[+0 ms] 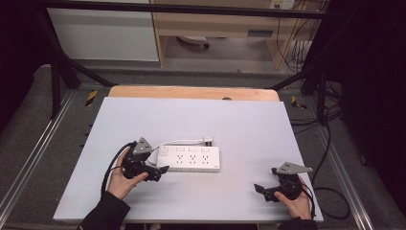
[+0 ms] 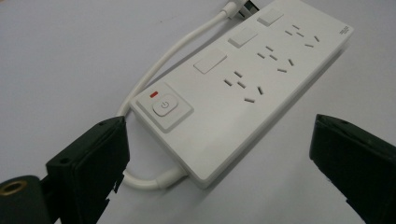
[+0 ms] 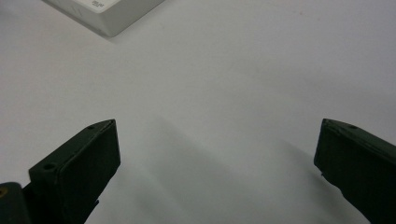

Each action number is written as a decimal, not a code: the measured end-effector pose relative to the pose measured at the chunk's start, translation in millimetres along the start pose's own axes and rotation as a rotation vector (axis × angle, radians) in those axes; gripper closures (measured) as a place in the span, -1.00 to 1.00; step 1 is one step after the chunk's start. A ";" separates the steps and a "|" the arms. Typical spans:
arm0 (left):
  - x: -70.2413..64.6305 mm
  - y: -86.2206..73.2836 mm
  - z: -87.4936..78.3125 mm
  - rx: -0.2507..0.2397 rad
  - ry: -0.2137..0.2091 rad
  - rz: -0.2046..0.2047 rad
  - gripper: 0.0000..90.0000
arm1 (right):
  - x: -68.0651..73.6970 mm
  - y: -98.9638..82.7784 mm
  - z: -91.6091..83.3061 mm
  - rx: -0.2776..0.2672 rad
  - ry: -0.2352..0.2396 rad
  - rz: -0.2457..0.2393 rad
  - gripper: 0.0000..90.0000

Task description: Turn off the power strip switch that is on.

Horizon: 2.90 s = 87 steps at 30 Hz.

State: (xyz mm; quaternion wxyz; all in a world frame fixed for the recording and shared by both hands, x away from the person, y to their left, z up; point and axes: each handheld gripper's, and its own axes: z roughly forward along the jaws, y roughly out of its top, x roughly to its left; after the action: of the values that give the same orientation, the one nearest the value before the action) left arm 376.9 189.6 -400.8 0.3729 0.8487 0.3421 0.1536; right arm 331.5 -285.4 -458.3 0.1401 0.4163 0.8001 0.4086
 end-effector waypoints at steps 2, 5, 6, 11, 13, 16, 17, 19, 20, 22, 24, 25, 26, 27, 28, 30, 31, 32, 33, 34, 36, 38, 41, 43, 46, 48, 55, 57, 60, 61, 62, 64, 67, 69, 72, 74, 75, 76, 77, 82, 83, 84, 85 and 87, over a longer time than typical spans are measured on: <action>-0.2 1.3 1.3 0.000 0.001 -0.001 -0.90 | 0.2 0.0 0.1 0.001 0.001 0.001 -0.98; -0.7 3.2 3.4 0.002 0.004 0.001 -0.90 | 0.0 0.0 -0.1 0.001 0.001 -0.003 -0.98; -1.0 3.8 4.1 0.003 0.003 0.001 -0.90 | 0.1 0.0 -0.2 0.001 0.000 -0.001 -0.98; -2.3 7.2 7.3 0.001 0.001 0.002 -0.89 | -0.1 0.0 0.3 0.000 0.001 -0.004 -0.98; -2.9 9.0 8.4 0.000 0.001 0.001 -0.88 | -0.1 0.0 0.2 0.004 0.001 -0.003 -0.98; -4.0 11.9 10.1 0.000 0.000 0.005 -0.88 | 0.1 0.0 0.1 0.002 0.002 -0.003 -0.98; -4.4 12.8 10.5 -0.002 -0.001 0.005 -0.88 | 0.1 0.1 0.0 0.002 0.002 -0.002 -0.98; -5.3 14.5 11.5 -0.003 -0.001 0.006 -0.87 | 0.0 0.1 0.0 0.000 0.001 -0.002 -0.98; -5.7 15.4 12.1 -0.003 0.000 0.007 -0.87 | 0.2 0.0 0.0 0.001 0.001 0.000 -0.98; -6.3 17.2 13.2 -0.002 -0.002 0.008 -0.86 | -0.2 0.1 0.1 0.004 0.001 -0.006 -0.98; -7.0 18.9 14.4 -0.005 -0.001 0.008 -0.85 | -0.1 0.1 0.2 0.004 0.000 -0.006 -0.98; -7.5 19.7 15.2 -0.005 -0.003 0.008 -0.84 | -0.1 0.1 0.2 0.004 0.000 -0.006 -0.98; -7.8 20.5 15.9 -0.004 -0.003 0.012 -0.84 | -0.1 0.0 0.1 0.004 0.000 -0.006 -0.98; -8.3 21.3 16.5 -0.002 -0.002 0.013 -0.84 | -0.1 0.1 0.2 0.004 -0.001 -0.006 -0.98; -8.7 21.9 17.2 -0.002 -0.001 0.013 -0.83 | -0.2 0.1 0.2 0.005 -0.001 -0.006 -0.98; -9.4 23.1 18.4 -0.004 -0.001 0.013 -0.82 | -0.1 0.1 0.2 0.004 0.000 -0.007 -0.98; -9.5 23.7 18.9 -0.004 -0.002 0.013 -0.81 | -0.1 0.1 0.2 0.004 -0.001 -0.007 -0.98; -9.6 24.2 19.5 -0.005 -0.003 0.012 -0.80 | -0.1 0.1 0.1 0.004 -0.001 -0.007 -0.98; -9.7 24.6 20.1 -0.006 -0.002 0.010 -0.79 | -0.1 0.0 0.1 0.004 -0.001 -0.007 -0.98; -9.6 25.0 20.6 -0.007 -0.001 0.009 -0.78 | -0.1 0.1 0.1 0.004 -0.001 -0.007 -0.98; -9.4 25.9 21.6 -0.006 -0.001 0.011 -0.75 | -0.1 0.1 0.1 0.004 0.000 -0.008 -0.98; -9.7 26.5 23.0 -0.006 0.002 0.009 -0.73 | 0.1 0.0 0.2 0.004 0.000 -0.006 -0.98; -9.7 27.2 24.9 -0.007 0.001 0.004 -0.69 | 0.1 0.0 0.3 0.005 0.000 -0.006 -0.98; -10.2 27.6 26.3 -0.005 0.002 0.002 -0.66 | 0.1 0.0 0.3 0.005 0.001 -0.006 -0.98; -10.2 28.5 27.6 -0.007 0.004 0.001 -0.62 | 0.2 0.0 0.3 0.004 0.001 -0.006 -0.98; -10.3 29.3 28.3 -0.011 0.003 -0.001 -0.57 | 0.1 0.1 0.2 0.004 0.001 -0.006 -0.98; -10.7 31.8 31.7 -0.012 0.014 -0.006 -0.42 | 0.4 0.1 0.3 0.003 0.002 -0.004 -0.98; -10.7 32.0 32.7 -0.011 0.015 -0.003 -0.38 | 0.2 0.1 0.3 0.003 0.001 -0.006 -0.98; -10.8 32.5 34.0 -0.013 0.022 -0.005 -0.32 | 0.1 0.1 0.2 0.005 0.001 -0.007 -0.98; -10.8 32.7 34.2 -0.016 0.020 -0.009 -0.30 | 0.2 0.0 0.3 0.004 0.001 -0.007 -0.98; -10.7 33.0 34.4 -0.018 0.018 -0.011 -0.27 | 0.1 0.0 0.5 0.002 0.001 -0.008 -0.98; -10.7 33.6 34.9 -0.019 0.016 -0.007 -0.22 | 0.2 0.1 0.4 0.001 0.002 -0.007 -0.98; -11.3 34.7 36.2 -0.020 0.018 -0.007 -0.17 | 0.3 0.1 0.3 0.004 0.003 -0.004 -0.98; -11.3 35.3 37.0 -0.021 0.021 -0.010 -0.11 | 0.2 0.0 0.5 0.002 0.002 -0.007 -0.98; -11.4 36.2 38.5 -0.024 0.019 -0.015 -0.03 | 0.3 0.1 0.4 0.003 0.001 -0.006 -0.98; -11.5 36.8 39.7 -0.022 0.020 -0.016 0.01 | 0.1 0.0 0.4 0.002 0.001 -0.008 -0.98; -11.6 37.0 40.3 -0.023 0.021 -0.017 0.03 | 0.0 0.0 0.3 0.002 0.000 -0.009 -0.98; -11.6 37.0 41.0 -0.024 0.019 -0.019 0.05 | 0.3 0.1 0.2 0.003 0.001 -0.005 -0.98; -11.4 37.1 41.7 -0.024 0.017 -0.020 0.08 | 0.3 0.1 0.3 0.002 0.001 -0.006 -0.98; -10.7 37.7 43.8 -0.031 0.017 -0.028 0.23 | -0.2 0.1 0.3 0.004 0.001 -0.011 -0.98; -10.6 37.9 44.2 -0.031 0.015 -0.029 0.26 | -0.1 0.1 0.3 0.004 0.001 -0.010 -0.98; -10.6 38.0 44.7 -0.032 0.015 -0.031 0.28 | 0.2 0.1 0.4 0.002 0.001 -0.008 -0.98; -10.7 38.2 45.2 -0.029 0.017 -0.033 0.30 | 0.2 0.1 0.4 0.003 0.001 -0.008 -0.98; -10.7 38.4 46.5 -0.027 0.015 -0.035 0.35 | 0.1 0.2 0.2 0.005 0.002 -0.007 -0.98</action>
State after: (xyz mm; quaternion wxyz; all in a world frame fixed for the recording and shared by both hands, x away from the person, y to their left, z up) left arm 411.0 138.9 -403.9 0.3845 0.8362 0.3578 0.1581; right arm 331.7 -285.1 -458.3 0.1398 0.4134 0.8028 0.4063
